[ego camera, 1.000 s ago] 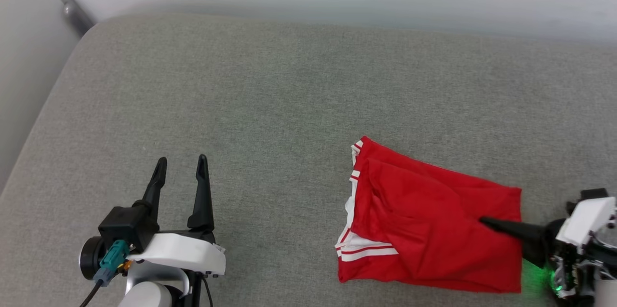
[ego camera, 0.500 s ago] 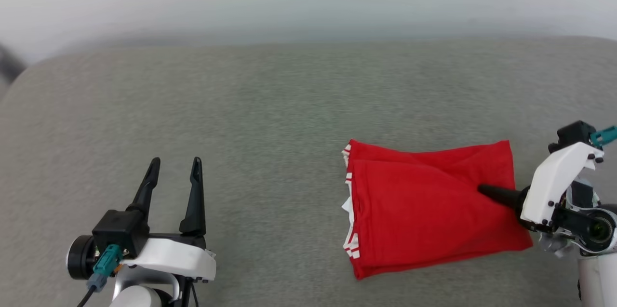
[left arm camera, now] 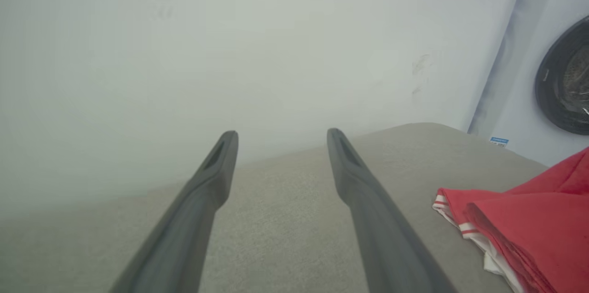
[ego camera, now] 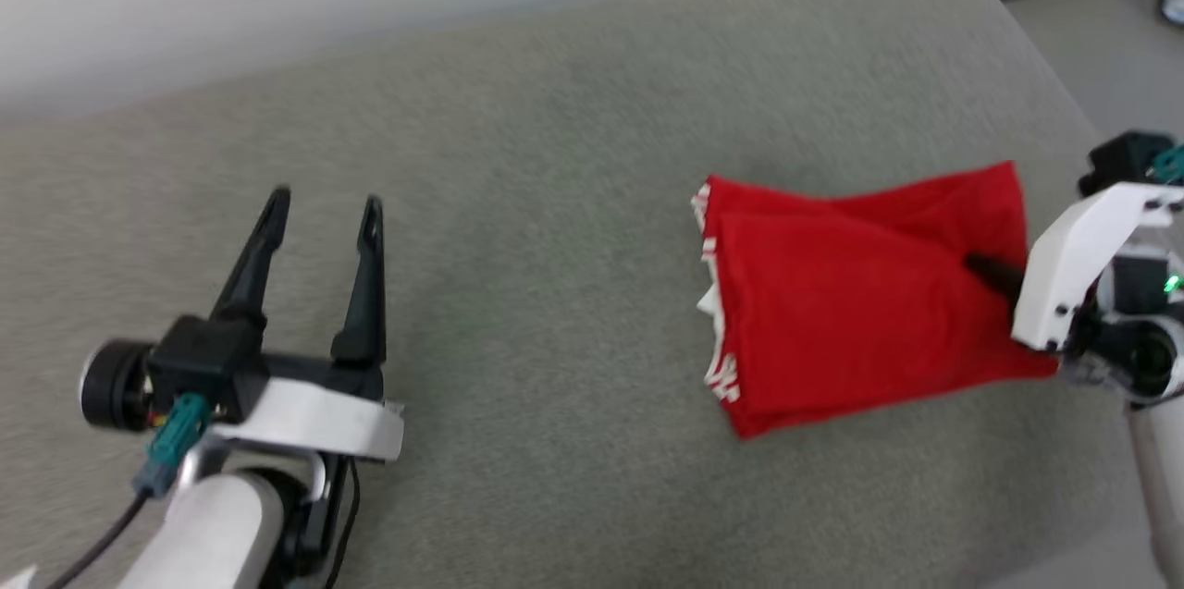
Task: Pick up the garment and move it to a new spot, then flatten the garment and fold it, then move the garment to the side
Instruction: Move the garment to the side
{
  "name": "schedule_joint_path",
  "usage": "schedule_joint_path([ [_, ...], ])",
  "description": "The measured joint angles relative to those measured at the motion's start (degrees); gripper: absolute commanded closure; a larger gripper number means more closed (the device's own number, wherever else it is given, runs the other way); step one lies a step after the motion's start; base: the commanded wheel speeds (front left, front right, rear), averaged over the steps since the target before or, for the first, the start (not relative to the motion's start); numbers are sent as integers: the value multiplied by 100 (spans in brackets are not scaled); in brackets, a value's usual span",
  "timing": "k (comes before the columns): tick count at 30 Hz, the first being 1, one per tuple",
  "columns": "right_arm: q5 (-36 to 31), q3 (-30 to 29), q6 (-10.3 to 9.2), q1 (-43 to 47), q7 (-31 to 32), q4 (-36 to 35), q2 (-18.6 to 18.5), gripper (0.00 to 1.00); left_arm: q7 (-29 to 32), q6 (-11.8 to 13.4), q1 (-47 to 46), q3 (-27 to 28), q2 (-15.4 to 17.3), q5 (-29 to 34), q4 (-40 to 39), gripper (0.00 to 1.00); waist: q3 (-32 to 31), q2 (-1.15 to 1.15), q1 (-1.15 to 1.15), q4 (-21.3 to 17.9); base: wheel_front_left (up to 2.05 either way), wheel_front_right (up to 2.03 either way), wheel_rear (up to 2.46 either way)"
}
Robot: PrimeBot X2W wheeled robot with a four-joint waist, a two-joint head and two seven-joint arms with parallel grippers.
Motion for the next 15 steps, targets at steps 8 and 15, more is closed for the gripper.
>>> schedule_joint_path([
  [8, -527, -231, 0, -914, -1214, 823, -444, 100, 709, -118, -1007, -188, 302, 438, -719, 0, 1175, 0, 1, -552, 0, 0, 0],
  [15, -954, -836, 0, -1721, -2437, 1699, -740, 100, 1042, -198, -1827, -316, 301, 678, -993, 0, 2117, 0, 1, -740, 0, 0, 0],
])
